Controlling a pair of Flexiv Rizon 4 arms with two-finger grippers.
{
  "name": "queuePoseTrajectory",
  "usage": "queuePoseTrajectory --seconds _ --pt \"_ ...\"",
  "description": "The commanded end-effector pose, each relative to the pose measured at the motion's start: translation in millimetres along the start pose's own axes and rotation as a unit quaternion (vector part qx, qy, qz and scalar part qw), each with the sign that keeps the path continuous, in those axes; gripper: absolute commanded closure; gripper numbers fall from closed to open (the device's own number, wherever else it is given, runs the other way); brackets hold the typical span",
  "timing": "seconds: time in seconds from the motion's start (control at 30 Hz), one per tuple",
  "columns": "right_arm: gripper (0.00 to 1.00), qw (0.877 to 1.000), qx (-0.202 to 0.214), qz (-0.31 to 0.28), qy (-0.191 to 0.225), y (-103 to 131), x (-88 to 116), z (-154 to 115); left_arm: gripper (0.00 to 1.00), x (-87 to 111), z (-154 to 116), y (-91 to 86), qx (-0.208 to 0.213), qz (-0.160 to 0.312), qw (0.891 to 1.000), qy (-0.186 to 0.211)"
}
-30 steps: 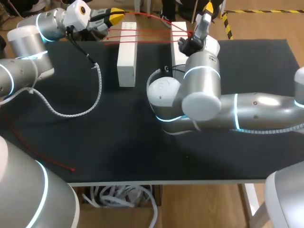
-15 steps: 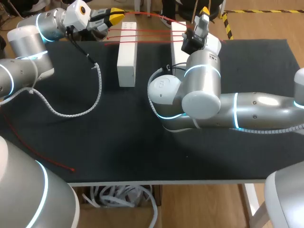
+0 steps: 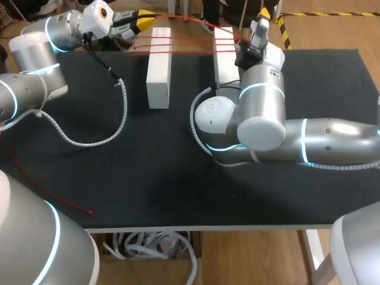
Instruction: Grab the tape and strap the tape.
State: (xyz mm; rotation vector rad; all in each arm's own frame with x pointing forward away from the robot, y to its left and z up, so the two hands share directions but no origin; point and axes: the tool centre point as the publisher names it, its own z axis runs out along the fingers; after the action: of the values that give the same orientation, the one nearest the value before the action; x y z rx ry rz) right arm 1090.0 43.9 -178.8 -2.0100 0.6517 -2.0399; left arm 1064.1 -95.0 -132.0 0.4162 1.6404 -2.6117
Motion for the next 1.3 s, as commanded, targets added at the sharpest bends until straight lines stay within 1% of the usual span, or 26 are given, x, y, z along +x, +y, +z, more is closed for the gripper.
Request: queuePoseTrajectory --seconds 0.03,0.17,0.27,0.3,0.33,0.4,0.57,0.83,0.93,1.0,1.07,1.3 --pt "0.37 1.000 0.009 -0.005 -0.010 10.8 8.9 -1.3 1.00 2.4 2.2 -1.8 -0.003 0.001 1.000 -0.004" --pt "0.37 1.000 0.010 -0.012 -0.012 18.1 10.0 -3.6 1.00 2.4 2.2 -1.8 -0.003 0.001 1.000 -0.004" --pt "0.32 1.000 0.010 -0.016 -0.015 22.0 10.1 -5.6 1.00 2.4 2.2 -1.8 -0.003 0.001 1.000 -0.004" --pt "0.29 1.000 0.009 -0.018 -0.016 23.1 10.1 -6.0 1.00 2.4 2.2 -1.8 -0.003 0.001 1.000 -0.004" --pt "0.28 1.000 0.009 -0.019 -0.016 24.1 10.1 -6.6 1.00 2.4 2.2 -1.8 -0.003 0.001 1.000 -0.004" --pt "0.31 1.000 0.008 -0.020 -0.017 25.7 10.0 -7.4 1.00 2.4 2.2 -1.8 -0.003 0.001 1.000 -0.004" --pt "0.33 1.000 0.007 -0.022 -0.017 26.5 9.8 -8.0 1.00 2.4 2.2 -1.8 -0.003 0.001 1.000 -0.004" --pt "0.39 1.000 0.002 -0.025 -0.013 28.3 9.0 -8.0 1.00 2.4 2.2 -1.8 -0.003 0.001 1.000 -0.004" --pt "0.44 1.000 0.002 -0.025 -0.013 29.3 8.1 -9.1 1.00 2.4 2.2 -1.8 -0.003 0.001 1.000 -0.004" --pt "0.50 1.000 0.001 -0.026 -0.013 29.1 7.5 -9.3 1.00 2.4 2.2 -1.8 -0.003 0.001 1.000 -0.004" --pt "0.52 1.000 0.000 -0.026 -0.014 29.1 7.6 -9.9 1.00 2.4 2.2 -1.8 -0.003 0.001 1.000 -0.004" --pt "0.52 0.999 0.001 -0.034 -0.017 33.1 4.9 -13.6 1.00 2.4 2.2 -1.8 -0.003 0.001 1.000 -0.004"
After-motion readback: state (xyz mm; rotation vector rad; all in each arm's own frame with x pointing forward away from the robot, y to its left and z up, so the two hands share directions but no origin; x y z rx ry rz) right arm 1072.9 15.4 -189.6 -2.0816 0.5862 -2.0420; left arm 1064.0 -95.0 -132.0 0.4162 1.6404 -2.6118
